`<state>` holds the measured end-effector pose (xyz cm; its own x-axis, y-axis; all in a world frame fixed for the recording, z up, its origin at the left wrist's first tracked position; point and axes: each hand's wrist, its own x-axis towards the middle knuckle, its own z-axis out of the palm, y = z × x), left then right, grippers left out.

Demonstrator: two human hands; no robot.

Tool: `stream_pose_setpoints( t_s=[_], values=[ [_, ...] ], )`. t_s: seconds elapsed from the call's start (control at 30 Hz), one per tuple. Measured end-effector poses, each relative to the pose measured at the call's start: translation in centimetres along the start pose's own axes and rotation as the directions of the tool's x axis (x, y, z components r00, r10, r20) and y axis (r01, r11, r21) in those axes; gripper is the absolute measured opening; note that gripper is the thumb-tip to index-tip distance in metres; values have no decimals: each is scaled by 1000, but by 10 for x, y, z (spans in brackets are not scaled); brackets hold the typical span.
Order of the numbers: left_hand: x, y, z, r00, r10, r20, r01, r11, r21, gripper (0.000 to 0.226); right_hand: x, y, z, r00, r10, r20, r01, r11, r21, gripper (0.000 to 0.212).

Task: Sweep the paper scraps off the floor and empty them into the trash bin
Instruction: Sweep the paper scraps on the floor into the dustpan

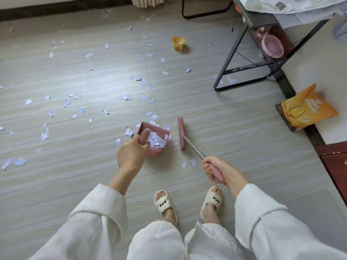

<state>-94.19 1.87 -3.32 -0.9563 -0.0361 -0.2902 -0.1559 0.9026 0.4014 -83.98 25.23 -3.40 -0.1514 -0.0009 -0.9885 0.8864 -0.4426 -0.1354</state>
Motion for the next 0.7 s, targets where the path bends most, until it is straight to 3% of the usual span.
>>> stream_pose_setpoints(
  t_s=[0.17, 0.33, 0.53, 0.7],
  values=[
    [4, -24, -6, 1000, -18, -25, 18, 1000, 3, 21, -7, 12, 11, 990, -45, -134, 57, 995, 85, 34],
    [10, -58, -15, 993, -99, -67, 98, 995, -11, 20, 18, 28, 70, 959, -107, -263, 148, 979, 143, 28],
    [10, -98, -23, 973, -214, -86, 208, 975, -77, 16, 39, 34, 139, 987, -45, -154, 72, 982, 174, 25],
    [10, -121, -26, 964, -249, -89, 242, 966, -88, 11, 29, -7, 156, 999, -38, -6, 38, 982, 187, 29]
  ],
)
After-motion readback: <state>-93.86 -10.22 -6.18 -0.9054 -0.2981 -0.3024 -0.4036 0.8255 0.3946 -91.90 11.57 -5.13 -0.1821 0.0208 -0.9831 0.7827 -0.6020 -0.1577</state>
